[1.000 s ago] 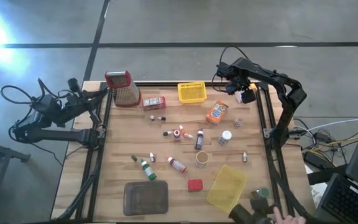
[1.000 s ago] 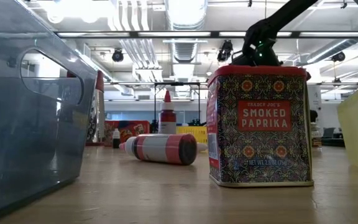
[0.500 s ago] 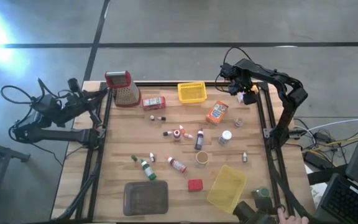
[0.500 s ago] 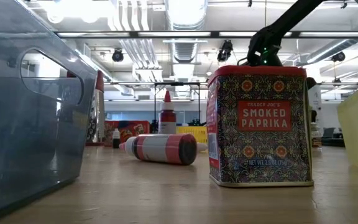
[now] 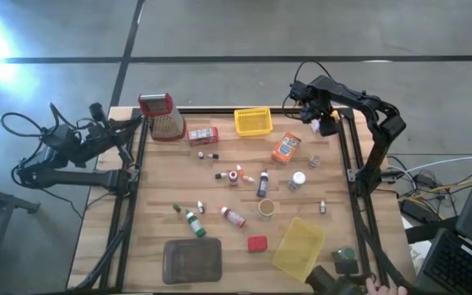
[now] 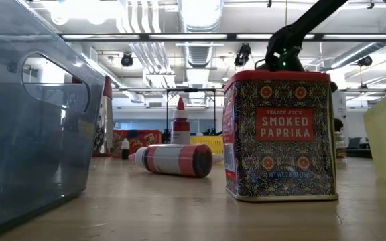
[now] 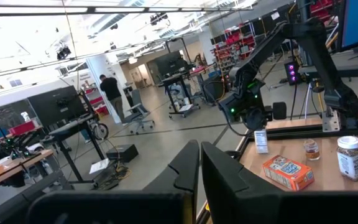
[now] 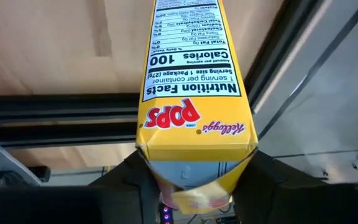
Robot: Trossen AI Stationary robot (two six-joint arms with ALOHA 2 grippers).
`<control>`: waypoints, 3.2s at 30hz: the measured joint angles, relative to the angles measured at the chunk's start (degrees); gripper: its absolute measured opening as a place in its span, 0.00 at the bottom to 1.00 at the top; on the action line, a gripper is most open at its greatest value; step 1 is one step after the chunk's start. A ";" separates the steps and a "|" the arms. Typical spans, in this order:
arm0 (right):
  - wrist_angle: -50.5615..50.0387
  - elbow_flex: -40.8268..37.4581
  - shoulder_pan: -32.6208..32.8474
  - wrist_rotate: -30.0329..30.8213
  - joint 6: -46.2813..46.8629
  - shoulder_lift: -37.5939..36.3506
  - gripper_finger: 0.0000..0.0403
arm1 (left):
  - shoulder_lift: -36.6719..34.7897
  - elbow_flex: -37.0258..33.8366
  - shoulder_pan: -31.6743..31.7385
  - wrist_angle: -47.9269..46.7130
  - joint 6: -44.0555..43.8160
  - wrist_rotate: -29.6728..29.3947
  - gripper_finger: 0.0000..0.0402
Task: Pick & Place Kitchen Items
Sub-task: Put the yellow cereal box into the top yellow bin
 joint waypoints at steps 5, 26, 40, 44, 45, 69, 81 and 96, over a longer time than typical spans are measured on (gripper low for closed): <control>-1.01 2.91 2.48 0.00 0.15 -0.62 0.33 | -0.02 0.01 0.04 0.00 0.01 0.02 0.06; 1.80 23.63 21.00 4.88 -10.62 -0.63 0.33 | -0.01 0.02 0.02 0.00 0.00 0.02 0.06; 20.64 26.23 21.41 -10.16 10.10 -0.50 0.33 | -0.02 0.01 -0.02 0.00 0.00 0.02 0.06; 20.71 27.32 19.77 -13.50 24.46 -0.50 0.31 | -0.02 0.02 -0.02 0.00 0.00 0.01 0.06; 20.71 27.60 19.10 -14.88 28.69 -0.50 0.30 | -0.02 0.02 -0.02 0.00 0.00 0.02 0.06; 12.17 32.60 8.05 -42.06 68.84 7.45 0.31 | -0.01 0.01 0.03 -0.01 0.01 0.02 0.06; -5.39 53.12 6.43 -43.22 72.60 21.16 0.32 | -0.02 0.00 0.02 0.00 0.00 0.02 0.06; -4.91 46.73 5.76 -43.03 73.48 21.07 0.36 | -0.02 0.01 -0.02 -0.15 0.00 0.01 0.06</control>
